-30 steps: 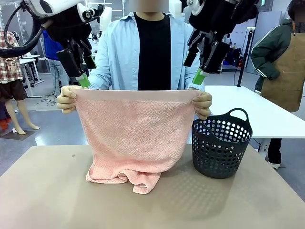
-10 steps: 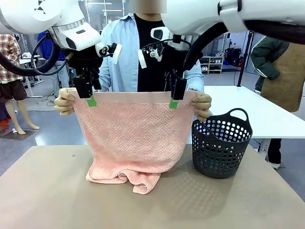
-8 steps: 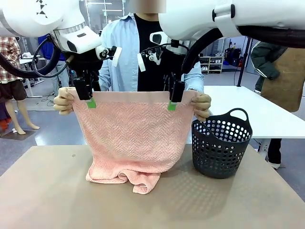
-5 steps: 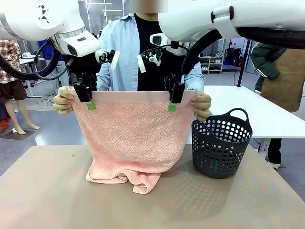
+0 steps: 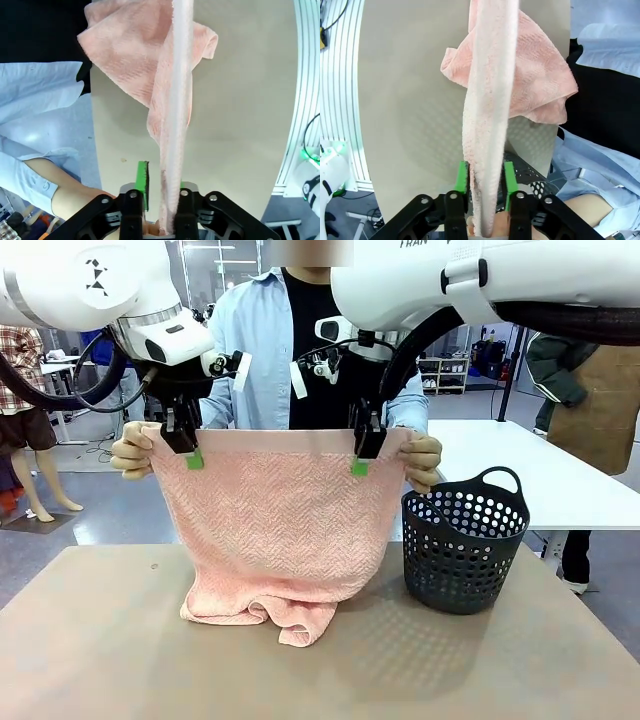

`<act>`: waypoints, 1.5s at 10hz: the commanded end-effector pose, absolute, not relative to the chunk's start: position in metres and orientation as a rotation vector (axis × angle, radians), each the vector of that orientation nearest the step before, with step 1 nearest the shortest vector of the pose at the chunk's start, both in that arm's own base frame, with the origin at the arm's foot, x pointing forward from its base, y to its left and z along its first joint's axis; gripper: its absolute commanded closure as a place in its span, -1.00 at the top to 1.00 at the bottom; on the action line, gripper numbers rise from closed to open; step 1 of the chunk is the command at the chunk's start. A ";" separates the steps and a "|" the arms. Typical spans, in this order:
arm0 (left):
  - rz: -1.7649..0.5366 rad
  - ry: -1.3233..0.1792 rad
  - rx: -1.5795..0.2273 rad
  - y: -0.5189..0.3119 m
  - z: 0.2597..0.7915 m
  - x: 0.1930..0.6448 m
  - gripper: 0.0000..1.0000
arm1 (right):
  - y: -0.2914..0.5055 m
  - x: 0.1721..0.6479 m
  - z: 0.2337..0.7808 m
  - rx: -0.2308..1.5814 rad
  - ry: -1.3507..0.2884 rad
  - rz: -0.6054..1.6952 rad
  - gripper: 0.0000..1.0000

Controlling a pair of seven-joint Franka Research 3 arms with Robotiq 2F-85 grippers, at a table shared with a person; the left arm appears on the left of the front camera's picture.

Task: Fold the towel.
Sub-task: Grab the top end of the 100 cm Hotel Towel extended by the human, then release the end of the 100 cm Hotel Towel you were holding and grab the top end of the folded side.

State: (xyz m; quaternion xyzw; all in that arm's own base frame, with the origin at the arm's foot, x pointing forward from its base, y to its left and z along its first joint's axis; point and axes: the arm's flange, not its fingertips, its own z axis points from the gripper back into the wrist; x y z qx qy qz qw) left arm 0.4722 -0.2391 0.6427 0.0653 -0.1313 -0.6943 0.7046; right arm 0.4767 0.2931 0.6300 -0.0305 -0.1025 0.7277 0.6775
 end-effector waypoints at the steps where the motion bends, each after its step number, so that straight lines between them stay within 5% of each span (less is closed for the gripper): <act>1: -1.504 -0.272 0.155 -0.239 0.641 0.473 -1.00 | 0.299 0.480 0.633 -0.077 -0.212 1.601 -1.00; 15: -1.526 -0.286 0.140 -0.238 0.641 0.473 -1.00 | 0.293 0.485 0.628 -0.057 -0.224 1.615 -1.00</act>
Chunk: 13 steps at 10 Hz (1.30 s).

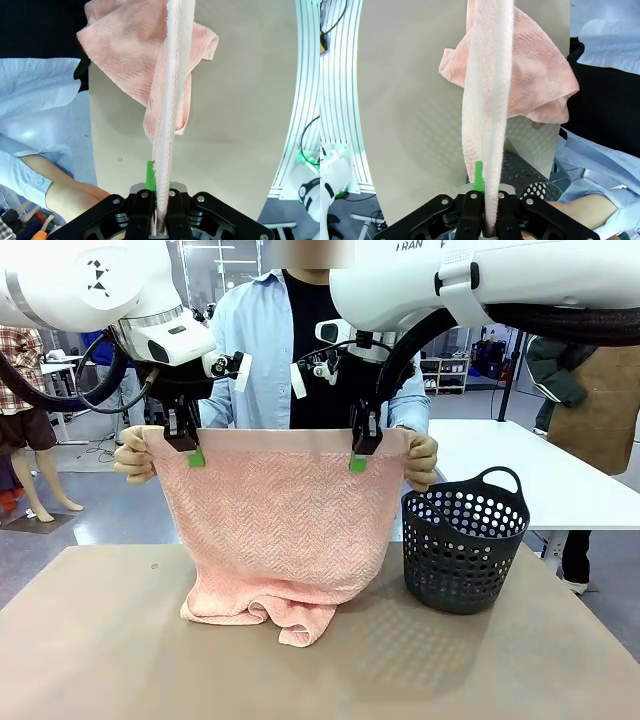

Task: Fold the towel.
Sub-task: Release the end of the 100 cm Hotel Towel you were holding and grab the top end of the folded side.

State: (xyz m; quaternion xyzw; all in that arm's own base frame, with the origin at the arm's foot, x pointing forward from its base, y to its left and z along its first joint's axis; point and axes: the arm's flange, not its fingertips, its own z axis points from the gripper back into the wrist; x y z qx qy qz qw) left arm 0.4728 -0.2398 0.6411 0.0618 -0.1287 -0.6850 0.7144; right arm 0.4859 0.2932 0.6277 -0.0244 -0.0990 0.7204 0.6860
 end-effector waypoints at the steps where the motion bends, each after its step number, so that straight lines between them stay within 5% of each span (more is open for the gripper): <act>1: -1.526 -0.286 0.140 -0.238 0.641 0.473 -1.00 | 0.293 0.485 0.628 -0.057 -0.224 1.615 -1.00; 13: -1.526 -0.286 0.140 -0.238 0.641 0.473 -1.00 | 0.293 0.485 0.628 -0.057 -0.224 1.615 -1.00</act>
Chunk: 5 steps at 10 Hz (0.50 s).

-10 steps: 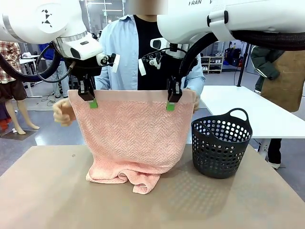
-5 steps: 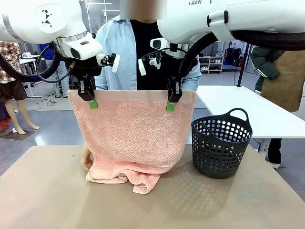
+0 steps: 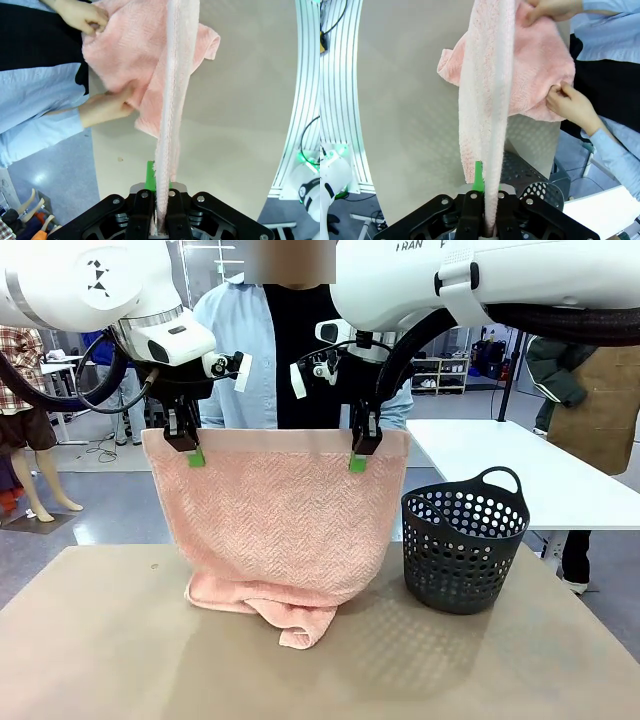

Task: Fold the towel.
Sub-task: Release the end of the 100 cm Hotel Towel you were holding and grab the top end of the folded side.

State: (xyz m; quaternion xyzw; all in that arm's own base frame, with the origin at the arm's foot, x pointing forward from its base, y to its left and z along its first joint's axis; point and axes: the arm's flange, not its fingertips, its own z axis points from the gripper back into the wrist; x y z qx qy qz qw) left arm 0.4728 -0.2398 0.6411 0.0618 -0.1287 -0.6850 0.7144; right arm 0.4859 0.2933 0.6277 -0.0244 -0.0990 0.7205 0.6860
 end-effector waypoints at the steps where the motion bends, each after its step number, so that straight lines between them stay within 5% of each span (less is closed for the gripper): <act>1: -1.526 -0.286 0.140 -0.238 0.641 0.473 -1.00 | 0.293 0.485 0.628 -0.057 -0.224 1.615 -1.00; 5: -1.526 -0.286 0.140 -0.238 0.641 0.473 -1.00 | 0.293 0.485 0.628 -0.057 -0.224 1.615 -1.00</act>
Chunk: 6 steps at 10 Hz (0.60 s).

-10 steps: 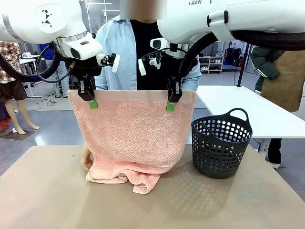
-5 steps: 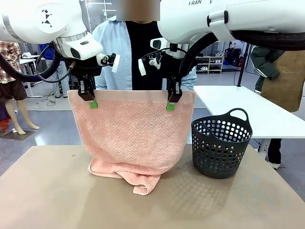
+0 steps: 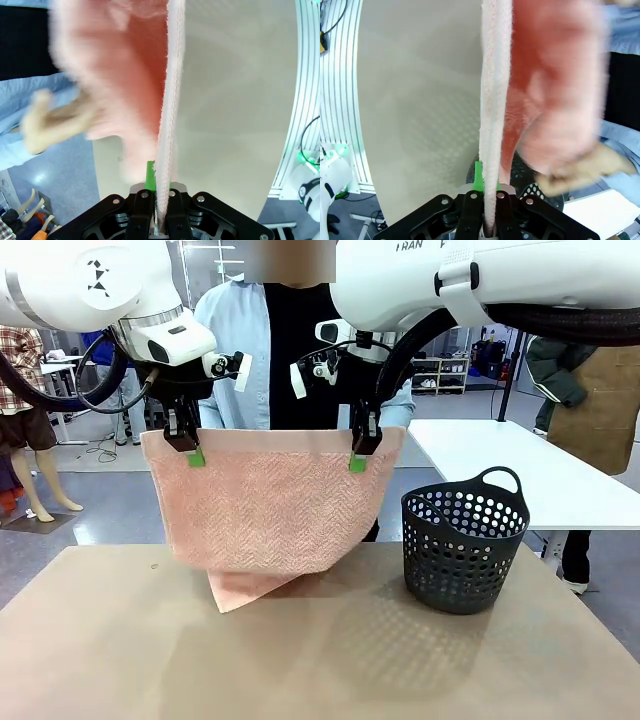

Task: Fold the towel.
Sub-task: Release the end of the 100 cm Hotel Towel you were holding and grab the top end of the folded side.

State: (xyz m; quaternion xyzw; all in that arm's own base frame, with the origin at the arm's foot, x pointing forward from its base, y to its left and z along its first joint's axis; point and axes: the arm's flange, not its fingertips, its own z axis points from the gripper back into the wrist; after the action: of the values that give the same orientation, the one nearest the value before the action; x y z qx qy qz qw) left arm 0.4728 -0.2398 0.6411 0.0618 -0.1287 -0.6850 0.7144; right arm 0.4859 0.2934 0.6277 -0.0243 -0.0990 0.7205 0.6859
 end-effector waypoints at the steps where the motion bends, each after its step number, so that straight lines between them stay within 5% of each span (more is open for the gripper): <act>1: -1.526 -0.286 0.140 -0.238 0.641 0.473 -1.00 | 0.293 0.485 0.628 -0.057 -0.224 1.615 -1.00; 6: -1.526 -0.286 0.140 -0.238 0.641 0.473 -1.00 | 0.293 0.485 0.628 -0.057 -0.224 1.615 -1.00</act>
State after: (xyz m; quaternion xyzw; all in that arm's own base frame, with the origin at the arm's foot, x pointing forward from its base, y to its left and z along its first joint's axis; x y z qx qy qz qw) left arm 0.4728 -0.2398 0.6411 0.0618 -0.1287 -0.6850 0.7144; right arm 0.4858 0.2934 0.6277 -0.0243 -0.0990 0.7206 0.6859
